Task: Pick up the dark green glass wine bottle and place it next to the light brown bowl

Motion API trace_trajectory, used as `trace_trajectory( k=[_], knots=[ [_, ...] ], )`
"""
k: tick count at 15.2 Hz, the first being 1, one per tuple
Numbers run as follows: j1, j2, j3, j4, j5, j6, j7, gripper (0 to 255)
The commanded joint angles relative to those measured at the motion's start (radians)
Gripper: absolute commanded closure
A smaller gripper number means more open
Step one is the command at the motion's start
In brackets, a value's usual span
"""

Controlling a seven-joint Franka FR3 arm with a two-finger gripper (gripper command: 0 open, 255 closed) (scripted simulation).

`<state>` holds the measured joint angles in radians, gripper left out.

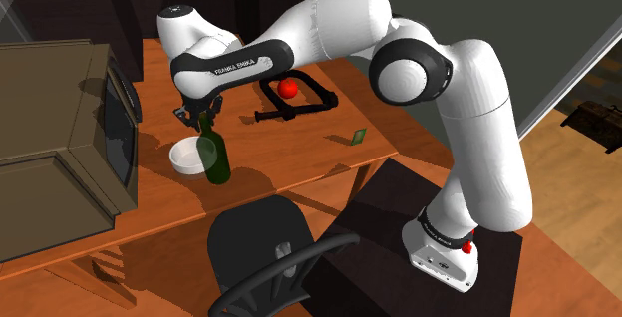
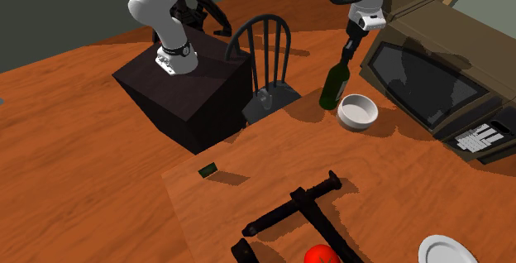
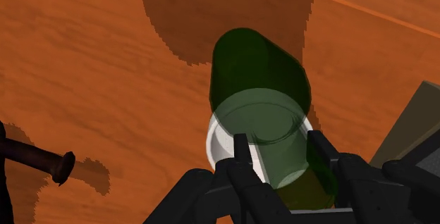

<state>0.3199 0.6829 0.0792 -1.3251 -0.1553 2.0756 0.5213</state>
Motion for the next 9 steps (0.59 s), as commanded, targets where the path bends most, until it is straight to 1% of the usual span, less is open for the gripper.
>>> trace_trajectory(
  k=[1, 2, 7, 9],
  knots=[
    [0.000, 0.000, 0.000, 0.000, 0.000, 0.000, 0.000, 255],
    [0.000, -0.001, 0.000, 0.000, 0.000, 0.000, 0.000, 0],
    [0.000, 0.000, 0.000, 0.000, 0.000, 0.000, 0.000, 0],
    [0.002, -0.029, 0.003, 0.019, 0.004, -0.048, -0.002, 0]
  ],
)
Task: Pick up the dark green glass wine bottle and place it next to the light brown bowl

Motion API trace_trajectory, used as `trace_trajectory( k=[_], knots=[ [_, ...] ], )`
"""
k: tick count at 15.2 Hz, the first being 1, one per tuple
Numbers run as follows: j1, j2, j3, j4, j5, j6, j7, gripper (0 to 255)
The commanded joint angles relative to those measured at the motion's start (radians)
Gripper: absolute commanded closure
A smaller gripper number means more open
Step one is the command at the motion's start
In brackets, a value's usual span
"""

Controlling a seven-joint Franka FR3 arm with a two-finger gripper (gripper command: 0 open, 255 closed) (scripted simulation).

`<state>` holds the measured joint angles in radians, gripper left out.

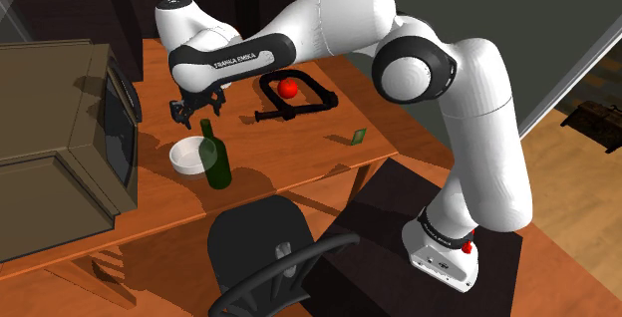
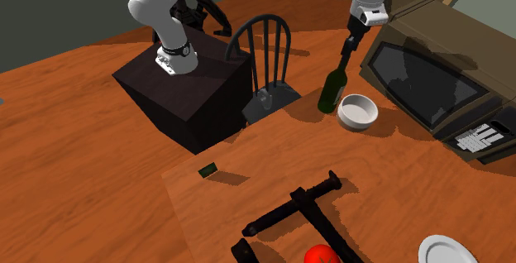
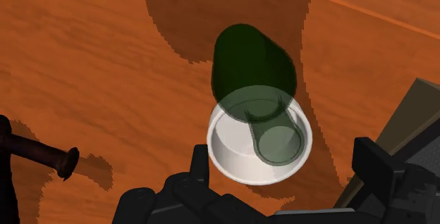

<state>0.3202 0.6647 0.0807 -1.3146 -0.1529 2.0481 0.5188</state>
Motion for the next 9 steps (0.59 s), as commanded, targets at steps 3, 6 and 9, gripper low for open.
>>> trace_trajectory(
  k=[3, 6, 9],
  knots=[
    [0.004, -0.033, 0.003, 0.033, 0.004, -0.067, -0.002, 0],
    [0.004, -0.033, 0.003, 0.033, 0.004, -0.066, -0.002, 0],
    [0.004, -0.033, 0.003, 0.033, 0.004, -0.067, -0.002, 0]
  ],
)
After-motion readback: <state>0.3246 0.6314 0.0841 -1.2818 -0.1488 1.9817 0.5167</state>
